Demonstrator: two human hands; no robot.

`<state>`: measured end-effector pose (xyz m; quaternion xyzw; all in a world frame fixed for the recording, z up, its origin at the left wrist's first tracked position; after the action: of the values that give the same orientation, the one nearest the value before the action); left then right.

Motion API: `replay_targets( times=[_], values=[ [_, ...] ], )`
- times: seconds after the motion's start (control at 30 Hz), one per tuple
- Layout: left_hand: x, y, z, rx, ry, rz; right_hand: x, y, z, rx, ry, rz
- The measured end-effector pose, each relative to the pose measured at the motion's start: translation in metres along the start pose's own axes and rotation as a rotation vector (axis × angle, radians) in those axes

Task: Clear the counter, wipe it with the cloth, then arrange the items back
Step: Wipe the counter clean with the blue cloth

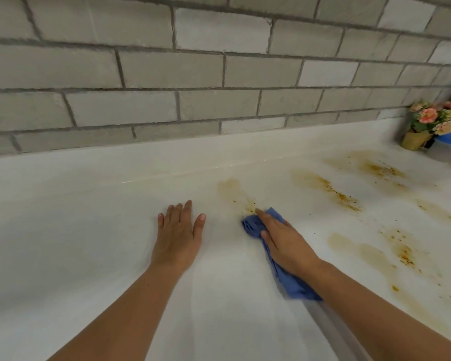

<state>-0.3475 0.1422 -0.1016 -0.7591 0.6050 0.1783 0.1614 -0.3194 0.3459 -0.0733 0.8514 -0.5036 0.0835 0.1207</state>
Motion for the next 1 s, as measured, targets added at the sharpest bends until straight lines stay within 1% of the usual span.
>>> replay_targets(
  times=[0.13,0.2,0.37,0.47,0.57,0.7,0.77,0.83,0.9,1.0],
  values=[
    [0.001,0.000,-0.001,0.004,-0.012,-0.011,-0.025,0.060,0.013,0.044,0.006,0.136],
    [0.002,-0.001,-0.002,0.006,-0.030,-0.012,-0.025,0.062,0.013,0.025,0.007,0.135],
    [0.001,-0.001,-0.003,-0.001,-0.059,0.000,0.008,-0.027,0.003,-0.053,0.008,-0.033],
    [0.001,-0.002,-0.002,0.003,-0.052,0.003,0.013,-0.047,0.001,-0.023,0.019,-0.028],
    [0.001,-0.001,0.000,0.002,-0.031,0.003,0.004,-0.013,0.001,0.002,0.010,-0.009],
    [0.003,0.001,0.001,-0.002,-0.029,-0.007,-0.024,0.056,0.011,0.040,-0.023,0.120],
    [0.004,0.002,0.000,-0.001,-0.045,-0.009,-0.026,0.068,0.013,0.028,-0.033,0.140],
    [0.004,0.001,-0.001,-0.005,-0.063,-0.010,-0.019,0.050,0.011,0.004,-0.039,0.105],
    [0.005,0.001,-0.001,-0.006,-0.065,-0.007,-0.005,0.008,0.007,-0.041,-0.028,0.011],
    [0.003,0.001,0.000,-0.007,-0.051,0.001,0.011,-0.049,0.004,-0.073,0.053,-0.065]
  ],
)
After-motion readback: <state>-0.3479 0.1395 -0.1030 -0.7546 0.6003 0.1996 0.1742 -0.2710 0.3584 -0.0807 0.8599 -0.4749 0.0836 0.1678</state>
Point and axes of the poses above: each hand's wrist, its own y-axis towards the middle knuckle, its own z-axis out of the palm, x = y × z, the point moved 7 cm from there along y, towards the middle knuckle, and after that the axes turned 13 degrees about -z, right-handed, at the moved point
